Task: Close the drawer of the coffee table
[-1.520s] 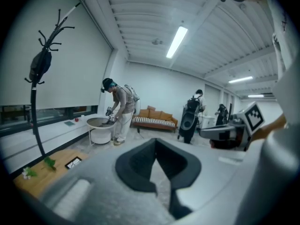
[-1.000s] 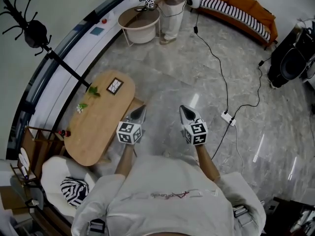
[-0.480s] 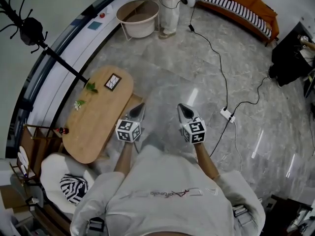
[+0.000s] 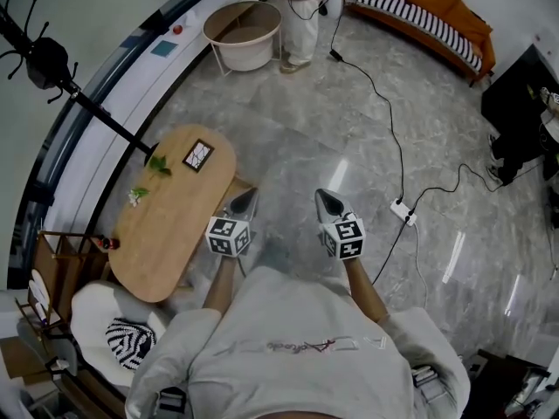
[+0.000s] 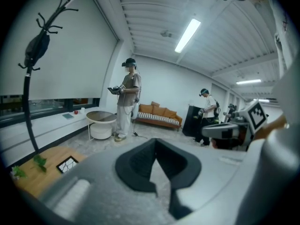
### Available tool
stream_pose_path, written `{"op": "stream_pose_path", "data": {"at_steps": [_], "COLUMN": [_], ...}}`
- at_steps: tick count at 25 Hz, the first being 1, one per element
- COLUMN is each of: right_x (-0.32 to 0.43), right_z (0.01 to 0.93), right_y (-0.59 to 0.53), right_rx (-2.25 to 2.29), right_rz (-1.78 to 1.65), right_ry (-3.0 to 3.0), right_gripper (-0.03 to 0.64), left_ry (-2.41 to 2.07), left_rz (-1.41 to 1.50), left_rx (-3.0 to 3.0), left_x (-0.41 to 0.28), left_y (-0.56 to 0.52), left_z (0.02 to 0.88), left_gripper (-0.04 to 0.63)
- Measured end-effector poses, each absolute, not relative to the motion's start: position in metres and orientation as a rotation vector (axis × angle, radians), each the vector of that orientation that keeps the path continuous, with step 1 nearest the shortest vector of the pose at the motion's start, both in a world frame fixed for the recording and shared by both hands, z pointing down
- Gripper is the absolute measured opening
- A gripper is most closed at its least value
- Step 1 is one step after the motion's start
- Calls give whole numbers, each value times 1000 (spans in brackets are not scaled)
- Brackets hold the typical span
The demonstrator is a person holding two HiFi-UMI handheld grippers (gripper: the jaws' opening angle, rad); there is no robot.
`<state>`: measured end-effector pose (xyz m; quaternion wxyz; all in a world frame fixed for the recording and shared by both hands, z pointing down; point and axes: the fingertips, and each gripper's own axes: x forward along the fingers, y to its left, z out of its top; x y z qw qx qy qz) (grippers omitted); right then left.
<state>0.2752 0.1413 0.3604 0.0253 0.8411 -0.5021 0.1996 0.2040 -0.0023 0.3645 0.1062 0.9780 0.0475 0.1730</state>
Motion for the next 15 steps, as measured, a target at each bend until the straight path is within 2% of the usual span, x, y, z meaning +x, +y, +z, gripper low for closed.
{"op": "stream_pose_path", "data": {"at_steps": [15], "right_x": [355], "right_z": [337], "right_y": [-31], "right_rx": [2439], "right_rz": [551], "right_ry": [-1701], "right_gripper": [5], "left_ry": [-90], "left_rz": [415], "left_rx": [2839], "left_x": [251], "left_y": [-160], "left_z": [355], "left_gripper": [-2]}}
